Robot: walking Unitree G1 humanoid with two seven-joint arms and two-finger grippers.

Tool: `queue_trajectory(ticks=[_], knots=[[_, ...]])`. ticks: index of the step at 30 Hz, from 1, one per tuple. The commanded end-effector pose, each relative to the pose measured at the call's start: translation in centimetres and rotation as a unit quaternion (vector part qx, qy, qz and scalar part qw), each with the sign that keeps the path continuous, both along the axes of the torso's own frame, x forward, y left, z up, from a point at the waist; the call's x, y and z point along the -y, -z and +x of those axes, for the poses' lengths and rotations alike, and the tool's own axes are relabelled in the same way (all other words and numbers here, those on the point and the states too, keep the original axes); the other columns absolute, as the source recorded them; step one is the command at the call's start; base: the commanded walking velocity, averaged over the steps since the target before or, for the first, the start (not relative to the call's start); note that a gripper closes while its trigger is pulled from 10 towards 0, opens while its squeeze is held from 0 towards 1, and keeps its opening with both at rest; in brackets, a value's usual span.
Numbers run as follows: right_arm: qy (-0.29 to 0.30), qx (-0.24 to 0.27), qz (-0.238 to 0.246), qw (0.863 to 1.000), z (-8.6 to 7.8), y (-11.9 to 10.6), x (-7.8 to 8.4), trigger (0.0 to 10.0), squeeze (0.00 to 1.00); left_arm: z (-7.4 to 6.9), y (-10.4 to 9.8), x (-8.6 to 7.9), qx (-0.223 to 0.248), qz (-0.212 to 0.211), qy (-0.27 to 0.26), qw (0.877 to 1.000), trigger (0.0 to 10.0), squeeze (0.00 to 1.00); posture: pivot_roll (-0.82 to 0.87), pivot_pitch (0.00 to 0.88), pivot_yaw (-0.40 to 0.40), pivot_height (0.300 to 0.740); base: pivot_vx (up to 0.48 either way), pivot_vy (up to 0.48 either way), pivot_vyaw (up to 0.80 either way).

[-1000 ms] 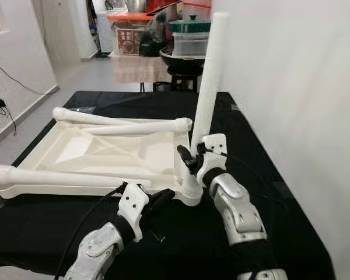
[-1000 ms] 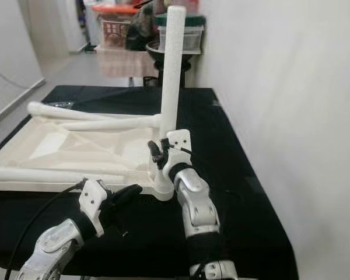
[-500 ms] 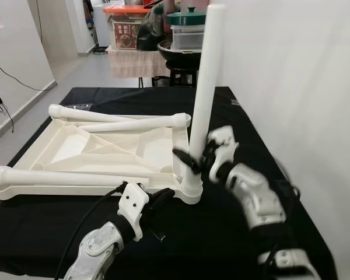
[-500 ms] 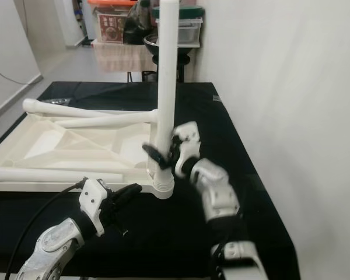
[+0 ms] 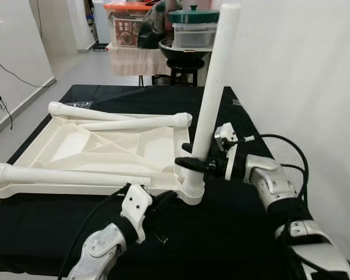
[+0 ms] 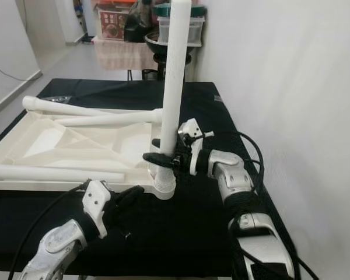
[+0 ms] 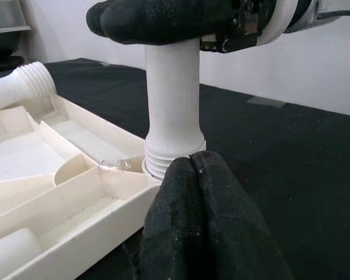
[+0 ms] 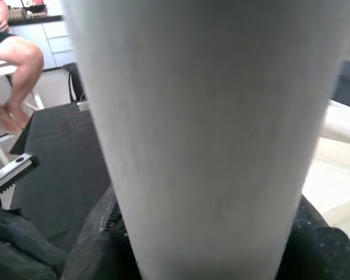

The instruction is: Building children table

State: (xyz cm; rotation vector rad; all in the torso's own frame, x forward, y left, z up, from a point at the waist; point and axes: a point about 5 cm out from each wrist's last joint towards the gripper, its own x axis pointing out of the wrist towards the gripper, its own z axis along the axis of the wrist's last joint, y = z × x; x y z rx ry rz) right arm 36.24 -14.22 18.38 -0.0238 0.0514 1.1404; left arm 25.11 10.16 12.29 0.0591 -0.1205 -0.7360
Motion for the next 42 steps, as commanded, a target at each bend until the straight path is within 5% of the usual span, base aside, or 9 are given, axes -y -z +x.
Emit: queue_trajectory(ticks=[1, 21, 22, 23, 25, 26, 30, 31, 42], knots=[[-0.005, -0.011, 0.004, 1.000, 0.1, 0.3, -0.2, 0.0, 0.00, -0.3, 0.4, 0.1, -0.002, 0.007, 0.006, 1.000, 10.0, 0.00, 0.05, 0.000, -0.063, 0.740, 0.000, 0.000, 0.00], [0.416, -0.053, -0.028, 0.907, -4.0, 5.1, -1.9, 0.0, 0.00, -2.8, -1.6, -0.5, -0.048, -0.011, -0.048, 0.998, 10.0, 0.00, 0.05, 0.000, -0.042, 0.740, 0.000, 0.000, 0.00], [0.411, -0.055, -0.030, 0.910, -3.8, 5.2, -2.0, 10.0, 0.00, -2.9, -1.3, -0.6, -0.058, -0.012, -0.057, 0.997, 10.0, 0.00, 0.03, 0.000, -0.028, 0.740, 0.000, 0.000, 0.00], [0.411, -0.055, -0.030, 0.910, -3.8, 5.2, -2.0, 10.0, 0.00, -2.9, -1.3, -0.6, -0.058, -0.012, -0.057, 0.997, 10.0, 0.00, 0.03, 0.000, -0.028, 0.740, 0.000, 0.000, 0.00], [0.399, -0.054, -0.014, 0.915, -3.8, 4.7, -2.1, 10.0, 0.18, -3.0, -1.4, -0.8, -0.065, -0.013, -0.064, 0.996, 10.0, 0.00, 0.03, 0.000, -0.028, 0.740, 0.000, 0.000, 0.00], [0.365, -0.050, 0.000, 0.930, -3.8, 4.1, -2.3, 10.0, 1.00, -3.0, -1.7, -0.8, -0.065, -0.014, -0.069, 0.995, 10.0, 0.00, 0.03, 0.000, -0.025, 0.740, 0.000, 0.000, 0.00], [0.215, 0.004, 0.022, 0.976, -3.9, 1.3, -1.8, 10.0, 1.00, -2.9, -3.0, -0.2, -0.047, -0.019, -0.076, 0.996, 10.0, 0.00, 0.01, 0.000, -0.028, 0.740, 0.000, 0.000, 0.00], [0.163, 0.028, 0.016, 0.986, -4.0, 0.3, -1.6, 10.0, 0.00, -2.7, -3.1, -0.2, -0.048, -0.022, -0.076, 0.996, 10.0, 0.00, 0.00, 0.000, -0.021, 0.740, 0.000, 0.000, 0.00], [-0.046, 0.057, -0.047, 0.996, -2.4, -2.6, -0.5, 10.0, 0.00, -2.3, -3.3, 0.1, -0.068, -0.019, -0.069, 0.995, 10.0, 0.00, 0.00, 0.000, -0.014, 0.740, 0.000, 0.000, 0.00]])
